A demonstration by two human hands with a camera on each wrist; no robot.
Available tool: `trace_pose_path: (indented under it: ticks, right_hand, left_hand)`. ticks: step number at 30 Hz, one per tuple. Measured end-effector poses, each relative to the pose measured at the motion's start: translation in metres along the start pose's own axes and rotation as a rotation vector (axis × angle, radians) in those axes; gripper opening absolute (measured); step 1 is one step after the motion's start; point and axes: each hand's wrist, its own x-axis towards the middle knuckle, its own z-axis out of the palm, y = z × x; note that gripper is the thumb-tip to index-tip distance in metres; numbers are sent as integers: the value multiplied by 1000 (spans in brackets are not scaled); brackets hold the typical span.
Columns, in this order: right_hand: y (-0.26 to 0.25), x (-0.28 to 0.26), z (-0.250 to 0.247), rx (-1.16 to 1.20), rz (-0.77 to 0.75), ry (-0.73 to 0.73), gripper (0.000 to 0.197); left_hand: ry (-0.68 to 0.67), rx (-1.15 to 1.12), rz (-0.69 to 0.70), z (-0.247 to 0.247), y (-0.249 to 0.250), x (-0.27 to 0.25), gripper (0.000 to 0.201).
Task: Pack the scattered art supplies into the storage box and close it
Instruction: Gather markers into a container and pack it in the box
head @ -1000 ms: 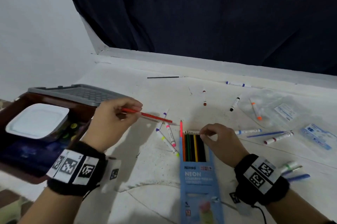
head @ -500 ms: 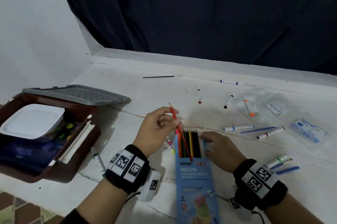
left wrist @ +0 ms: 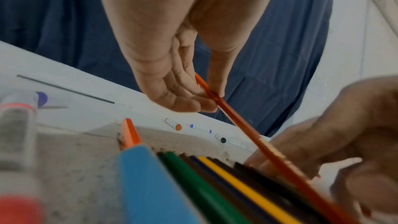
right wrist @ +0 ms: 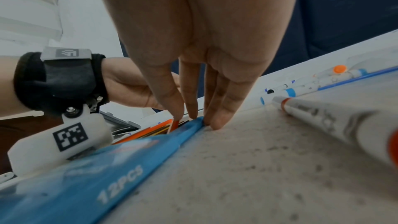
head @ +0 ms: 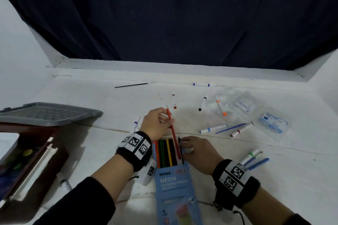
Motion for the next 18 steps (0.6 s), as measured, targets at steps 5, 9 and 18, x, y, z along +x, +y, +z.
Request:
trace_pose_path:
  ticks: [5, 9, 18]
  right_hand:
    - [6, 2, 4, -96, 2, 30, 34]
    - [6, 3, 5, -79, 27, 64, 34]
    - [13, -4, 14, 112, 103, 101, 27]
  left_hand:
    - [-284, 418, 7, 3, -8, 2, 28]
    - [-328, 551, 52, 8, -11, -7, 34]
    - [-356, 671, 134, 11, -10, -24, 43]
